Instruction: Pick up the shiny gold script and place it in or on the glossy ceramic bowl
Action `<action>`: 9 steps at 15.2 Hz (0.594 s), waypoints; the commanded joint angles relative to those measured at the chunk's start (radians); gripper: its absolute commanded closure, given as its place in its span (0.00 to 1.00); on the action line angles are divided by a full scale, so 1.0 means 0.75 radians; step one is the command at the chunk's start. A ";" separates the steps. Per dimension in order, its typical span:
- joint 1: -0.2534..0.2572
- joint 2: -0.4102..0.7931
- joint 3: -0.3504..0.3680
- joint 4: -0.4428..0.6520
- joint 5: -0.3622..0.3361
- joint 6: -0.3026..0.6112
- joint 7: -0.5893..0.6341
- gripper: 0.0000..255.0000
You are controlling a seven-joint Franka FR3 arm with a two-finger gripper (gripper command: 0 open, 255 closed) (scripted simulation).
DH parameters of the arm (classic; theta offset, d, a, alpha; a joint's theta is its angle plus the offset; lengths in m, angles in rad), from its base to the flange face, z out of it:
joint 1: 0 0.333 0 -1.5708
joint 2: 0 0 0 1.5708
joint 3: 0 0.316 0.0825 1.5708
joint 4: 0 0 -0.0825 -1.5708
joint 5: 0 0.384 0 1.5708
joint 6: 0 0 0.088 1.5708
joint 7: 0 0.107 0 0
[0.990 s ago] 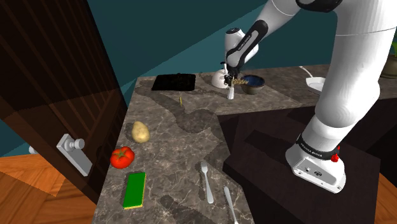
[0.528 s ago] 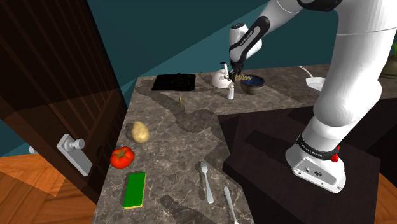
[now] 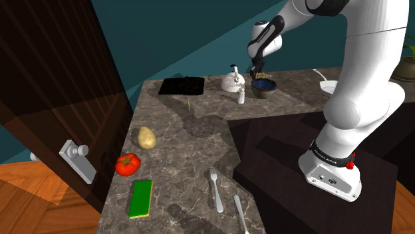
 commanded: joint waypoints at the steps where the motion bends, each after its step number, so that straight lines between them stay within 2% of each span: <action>1: -0.056 0.046 0.002 0.069 0.031 -0.009 -0.078 1.00; 5: -0.165 0.142 0.011 0.224 0.089 -0.045 -0.219 1.00; 9: -0.168 0.190 0.013 0.220 0.087 0.006 -0.209 1.00</action>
